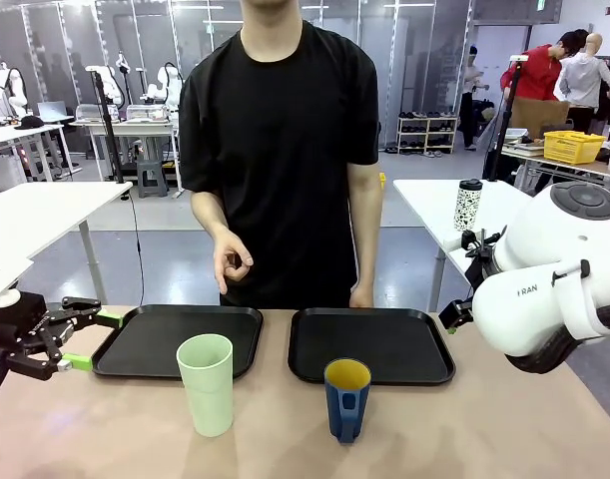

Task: Sort and store the cups by type.
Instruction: Pick up the Reusable plastic cup.

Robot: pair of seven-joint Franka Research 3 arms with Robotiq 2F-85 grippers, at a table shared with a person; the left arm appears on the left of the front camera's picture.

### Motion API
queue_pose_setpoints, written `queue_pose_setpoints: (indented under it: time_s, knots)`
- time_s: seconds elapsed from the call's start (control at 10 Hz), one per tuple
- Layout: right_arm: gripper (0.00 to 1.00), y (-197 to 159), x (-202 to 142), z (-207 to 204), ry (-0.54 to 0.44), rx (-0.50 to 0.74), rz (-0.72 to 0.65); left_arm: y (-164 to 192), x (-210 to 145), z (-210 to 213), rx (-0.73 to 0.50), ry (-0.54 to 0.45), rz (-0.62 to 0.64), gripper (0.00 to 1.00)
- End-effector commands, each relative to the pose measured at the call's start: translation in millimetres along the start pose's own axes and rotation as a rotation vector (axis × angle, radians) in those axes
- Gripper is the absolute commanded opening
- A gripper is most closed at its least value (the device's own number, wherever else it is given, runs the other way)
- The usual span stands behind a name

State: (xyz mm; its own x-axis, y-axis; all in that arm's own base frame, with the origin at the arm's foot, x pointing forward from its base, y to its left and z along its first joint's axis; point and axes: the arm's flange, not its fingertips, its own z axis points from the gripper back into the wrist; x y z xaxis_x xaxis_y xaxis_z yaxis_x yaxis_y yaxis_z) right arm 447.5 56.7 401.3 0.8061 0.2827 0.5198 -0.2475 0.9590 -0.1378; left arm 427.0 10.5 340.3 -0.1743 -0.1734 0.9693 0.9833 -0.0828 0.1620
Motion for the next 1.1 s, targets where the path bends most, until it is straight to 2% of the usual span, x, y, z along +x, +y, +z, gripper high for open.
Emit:
queue_pose_setpoints:
  time_s: [0.0, 0.3, 0.6, 1.0]
  knots:
    - [1.00, 1, -2, 0, 0.001, -0.003, 0.008, -4, 2, 0, -0.009, -0.011, -0.010, 1.00]
    - [1.00, 1, -2, 0, 0.001, -0.003, 0.008, -1, -7, -9, 0.005, 0.001, 0.002, 1.00]
    - [1.00, 1, -2, 0, 0.001, -0.003, 0.008, 9, -16, -36, 0.006, 0.033, 0.025, 1.00]
    - [1.00, 1, -2, 0, 0.001, -0.003, 0.008, 28, -27, -73, -0.047, 0.057, 0.064, 1.00]
